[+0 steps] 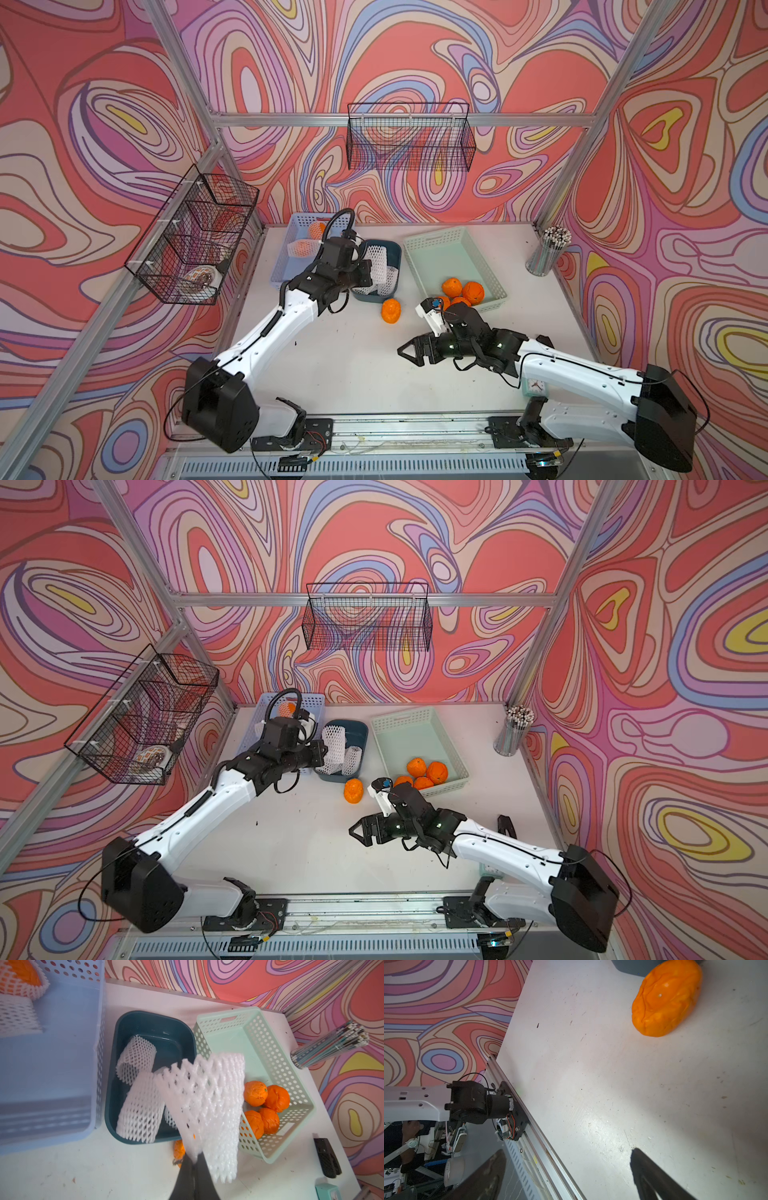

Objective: Remove foam nets from oranges
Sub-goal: Place the foam net into the storage box.

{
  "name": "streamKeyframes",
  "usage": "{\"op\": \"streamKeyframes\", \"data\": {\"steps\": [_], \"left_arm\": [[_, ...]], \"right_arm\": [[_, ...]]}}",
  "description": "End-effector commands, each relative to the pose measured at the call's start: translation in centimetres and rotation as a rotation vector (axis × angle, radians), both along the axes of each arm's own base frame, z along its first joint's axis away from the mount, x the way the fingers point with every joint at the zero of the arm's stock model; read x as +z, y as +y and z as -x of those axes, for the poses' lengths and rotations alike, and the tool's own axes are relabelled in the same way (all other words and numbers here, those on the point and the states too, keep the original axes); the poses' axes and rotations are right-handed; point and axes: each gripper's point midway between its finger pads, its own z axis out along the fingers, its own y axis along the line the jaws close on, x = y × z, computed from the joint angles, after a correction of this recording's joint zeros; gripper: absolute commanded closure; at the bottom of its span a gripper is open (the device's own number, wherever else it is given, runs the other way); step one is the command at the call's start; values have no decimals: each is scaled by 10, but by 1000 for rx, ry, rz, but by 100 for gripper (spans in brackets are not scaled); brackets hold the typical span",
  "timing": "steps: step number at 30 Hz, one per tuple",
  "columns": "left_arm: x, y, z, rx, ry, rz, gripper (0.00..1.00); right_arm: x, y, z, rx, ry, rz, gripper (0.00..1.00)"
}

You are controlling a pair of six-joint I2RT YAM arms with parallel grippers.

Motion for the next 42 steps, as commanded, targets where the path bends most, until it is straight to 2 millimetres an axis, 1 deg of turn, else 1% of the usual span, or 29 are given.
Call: {"op": "streamKeyframes", "data": {"steps": [1, 2, 4, 7, 10, 12, 14, 17, 22, 24, 25, 27, 30, 31, 32, 33, 35, 37, 40, 42], "left_arm": [[-15, 13, -21, 13, 48, -128, 100], [-20, 13, -29, 15, 66, -133, 100], [-23, 12, -48, 25, 73, -148, 100], [-33, 8, -73, 20, 95, -180, 100], [-49, 6, -96, 23, 132, -224, 100], [-57, 2, -109, 20, 138, -223, 100], [-70, 1, -123, 18, 151, -223, 100], [-91, 4, -141, 26, 189, -234, 100], [-105, 0, -158, 5, 202, -254, 100], [-109, -2, -158, -16, 229, -263, 100], [-109, -2, -157, -23, 239, -266, 97], [-108, -1, -155, -26, 248, -277, 84], [-105, 2, -148, -31, 262, -283, 62], [-104, 0, -145, -41, 270, -273, 53], [-106, 1, -141, -42, 279, -272, 47], [-106, 3, -139, -32, 280, -279, 43], [-107, 7, -135, -28, 288, -287, 40], [-102, 7, -131, -33, 291, -282, 37], [-93, 5, -125, -41, 281, -256, 29], [-90, 6, -123, -38, 283, -252, 25]], "right_arm": [[-4, -8, 2, -9, -12, 5, 2], [-5, -8, 3, -6, -10, 3, 2], [-6, -9, 4, -9, -9, 1, 2], [-11, -11, 5, -10, -3, 6, 2], [-16, -9, 5, -6, 7, 10, 2], [-19, -8, 5, -3, 11, 12, 2], [-24, -7, 4, -2, 17, 24, 2], [-28, -4, 3, 8, 23, 38, 2], [-33, 0, 1, 24, 30, 58, 2], [-34, 0, 0, 25, 27, 64, 2], [-35, 1, -1, 25, 26, 66, 2], [-37, 1, -4, 14, 22, 77, 2], [-37, -4, -16, -41, -2, 120, 2], [-35, -4, -18, -48, -8, 122, 2], [-33, -2, -19, -50, -12, 119, 2], [-31, -1, -21, -50, -16, 115, 2], [-29, 3, -23, -45, -18, 110, 2], [-28, 6, -25, -38, -20, 120, 2], [-31, 9, -28, -33, -18, 134, 2], [-34, 9, -29, -33, -18, 143, 2]]}}
